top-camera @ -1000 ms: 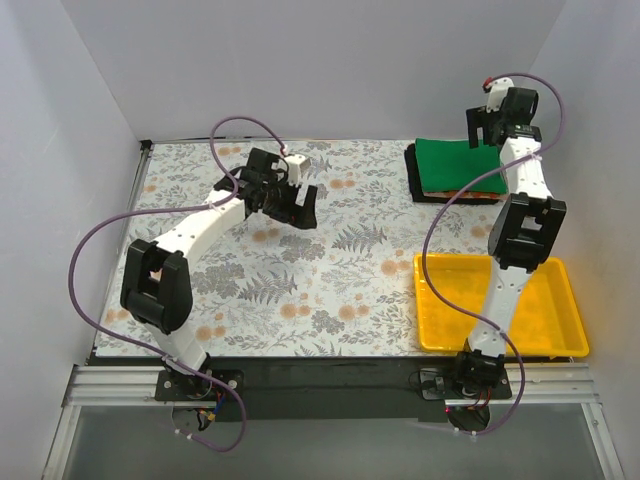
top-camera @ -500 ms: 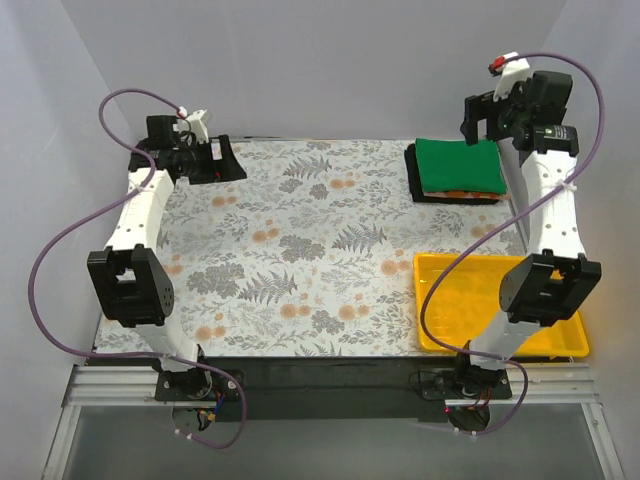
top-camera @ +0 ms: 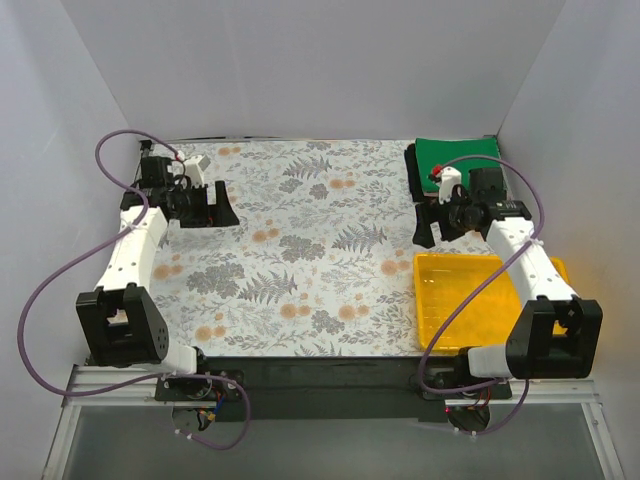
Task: Fold and stack the t-shirts
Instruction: Neatly place the folded tshirt to the corner
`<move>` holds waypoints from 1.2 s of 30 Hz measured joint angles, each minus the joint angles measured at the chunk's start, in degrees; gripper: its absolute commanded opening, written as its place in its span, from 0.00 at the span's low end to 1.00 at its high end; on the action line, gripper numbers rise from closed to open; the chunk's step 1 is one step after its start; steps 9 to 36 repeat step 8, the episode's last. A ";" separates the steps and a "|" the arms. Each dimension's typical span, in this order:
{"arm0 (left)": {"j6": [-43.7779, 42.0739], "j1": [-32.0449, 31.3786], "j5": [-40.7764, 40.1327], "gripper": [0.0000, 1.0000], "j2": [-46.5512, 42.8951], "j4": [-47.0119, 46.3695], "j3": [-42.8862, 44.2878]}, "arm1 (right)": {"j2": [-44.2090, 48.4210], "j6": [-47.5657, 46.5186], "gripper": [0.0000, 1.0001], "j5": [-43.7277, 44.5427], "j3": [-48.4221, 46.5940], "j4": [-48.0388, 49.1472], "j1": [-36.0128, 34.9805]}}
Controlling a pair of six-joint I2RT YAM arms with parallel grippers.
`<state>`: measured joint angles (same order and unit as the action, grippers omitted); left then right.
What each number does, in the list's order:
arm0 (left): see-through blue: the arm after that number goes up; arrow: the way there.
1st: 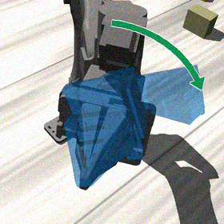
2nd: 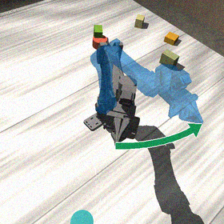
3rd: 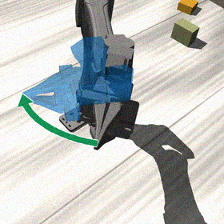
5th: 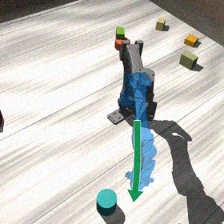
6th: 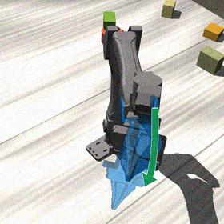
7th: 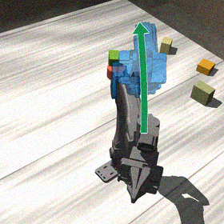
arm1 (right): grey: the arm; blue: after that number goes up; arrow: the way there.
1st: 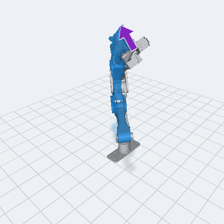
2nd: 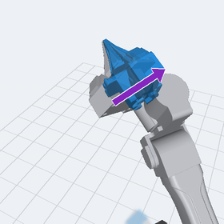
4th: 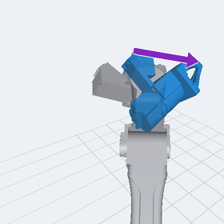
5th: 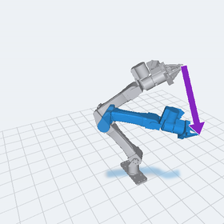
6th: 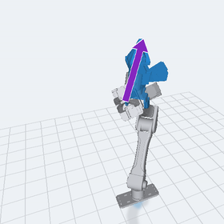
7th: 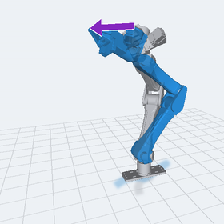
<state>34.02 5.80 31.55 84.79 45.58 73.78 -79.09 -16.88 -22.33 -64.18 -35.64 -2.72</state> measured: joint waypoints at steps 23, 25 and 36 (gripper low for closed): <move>-2.36 0.02 -1.99 0.89 -2.80 -0.74 -7.85 | 5.66 -1.09 0.98 1.73 5.07 0.87 -0.31; -2.36 0.02 -1.99 0.89 -2.80 -0.74 -7.85 | 5.66 -1.09 0.98 1.73 5.07 0.87 -0.31; -2.36 0.02 -1.99 0.89 -2.80 -0.74 -7.85 | 5.66 -1.09 0.98 1.73 5.07 0.87 -0.31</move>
